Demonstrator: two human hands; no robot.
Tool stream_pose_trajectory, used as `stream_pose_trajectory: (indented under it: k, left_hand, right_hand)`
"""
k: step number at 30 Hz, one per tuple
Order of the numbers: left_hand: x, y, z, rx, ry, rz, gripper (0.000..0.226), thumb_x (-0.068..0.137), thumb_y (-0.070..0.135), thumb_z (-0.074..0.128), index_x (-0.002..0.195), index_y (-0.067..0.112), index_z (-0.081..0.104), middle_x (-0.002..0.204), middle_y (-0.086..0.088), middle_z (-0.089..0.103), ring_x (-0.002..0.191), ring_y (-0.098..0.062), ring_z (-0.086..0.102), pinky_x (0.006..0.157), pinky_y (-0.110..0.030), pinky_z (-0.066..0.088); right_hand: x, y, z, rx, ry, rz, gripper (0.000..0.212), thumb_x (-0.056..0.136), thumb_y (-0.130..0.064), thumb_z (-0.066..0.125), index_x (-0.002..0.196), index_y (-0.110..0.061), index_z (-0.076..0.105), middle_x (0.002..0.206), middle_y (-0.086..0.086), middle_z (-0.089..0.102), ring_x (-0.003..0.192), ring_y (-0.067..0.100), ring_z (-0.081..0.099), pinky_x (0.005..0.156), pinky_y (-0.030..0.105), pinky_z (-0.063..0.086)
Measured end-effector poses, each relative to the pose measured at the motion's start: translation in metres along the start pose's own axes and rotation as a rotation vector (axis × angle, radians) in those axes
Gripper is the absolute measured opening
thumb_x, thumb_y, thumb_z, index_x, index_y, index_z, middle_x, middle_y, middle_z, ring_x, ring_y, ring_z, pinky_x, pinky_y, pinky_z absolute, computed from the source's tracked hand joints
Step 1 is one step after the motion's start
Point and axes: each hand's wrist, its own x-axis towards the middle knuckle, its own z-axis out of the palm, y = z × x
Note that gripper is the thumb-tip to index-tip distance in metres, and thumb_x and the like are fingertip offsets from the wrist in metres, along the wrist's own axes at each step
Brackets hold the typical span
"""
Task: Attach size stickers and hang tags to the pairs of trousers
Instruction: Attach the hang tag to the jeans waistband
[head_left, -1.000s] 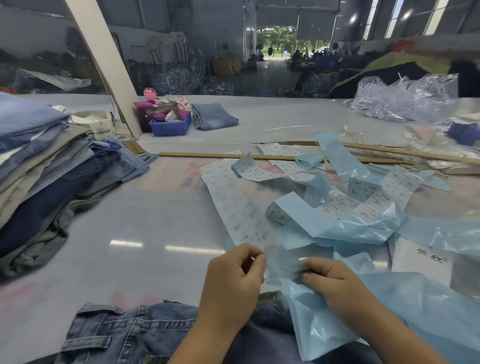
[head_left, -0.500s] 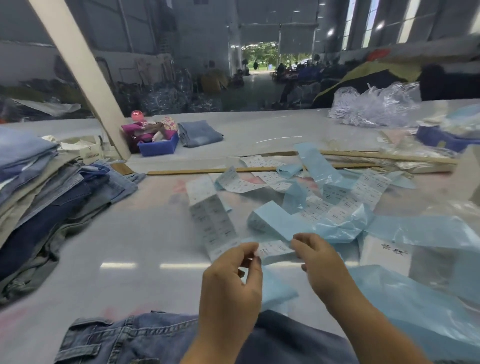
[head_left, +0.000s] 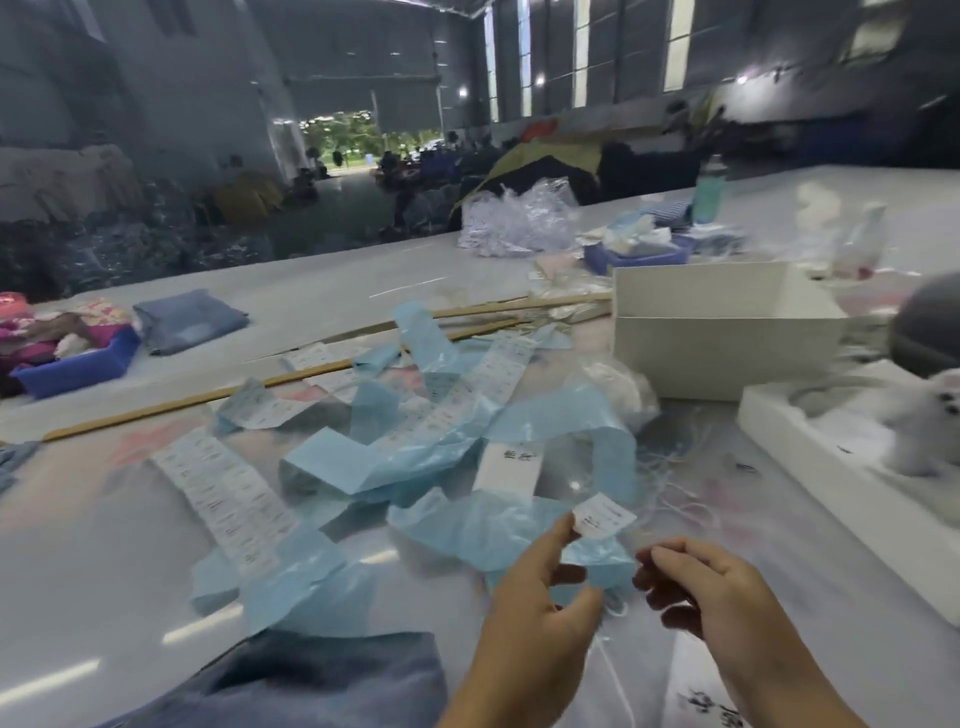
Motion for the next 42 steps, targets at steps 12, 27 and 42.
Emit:
stream_pose_trajectory:
  k: [12, 27, 42]
  left_hand:
    - [0.012, -0.015, 0.033, 0.178, -0.075, -0.003, 0.071, 0.074, 0.027, 0.061, 0.127, 0.064, 0.031, 0.126, 0.029, 0.048, 0.108, 0.017, 0.049, 0.084, -0.013, 0.049]
    - [0.081, -0.034, -0.017, 0.63, 0.09, 0.058, 0.081, 0.082, 0.052, 0.053, 0.144, 0.055, 0.002, 0.149, 0.035, 0.011, 0.135, 0.019, 0.005, 0.114, -0.014, 0.005]
    - [0.09, -0.053, -0.035, 0.804, 0.25, -0.021, 0.054, 0.088, 0.042, 0.047, 0.142, 0.033, 0.045, 0.135, 0.012, 0.054, 0.126, -0.011, 0.042, 0.107, -0.026, 0.02]
  right_hand:
    - [0.05, 0.005, -0.024, -0.072, 0.03, 0.035, 0.022, 0.085, -0.014, 0.069, 0.064, -0.007, 0.07, 0.062, 0.007, 0.067, 0.054, 0.015, 0.051, 0.053, 0.03, 0.039]
    - [0.098, -0.016, 0.057, -0.329, -0.126, -0.085, 0.017, 0.089, -0.021, 0.064, 0.074, -0.015, 0.069, 0.068, -0.002, 0.068, 0.061, 0.012, 0.058, 0.056, 0.026, 0.044]
    - [0.054, 0.051, 0.092, -1.191, -0.14, -0.805, 0.072, 0.021, -0.039, 0.087, 0.091, -0.025, 0.08, 0.071, -0.009, 0.065, 0.06, 0.015, 0.059, 0.063, 0.025, 0.04]
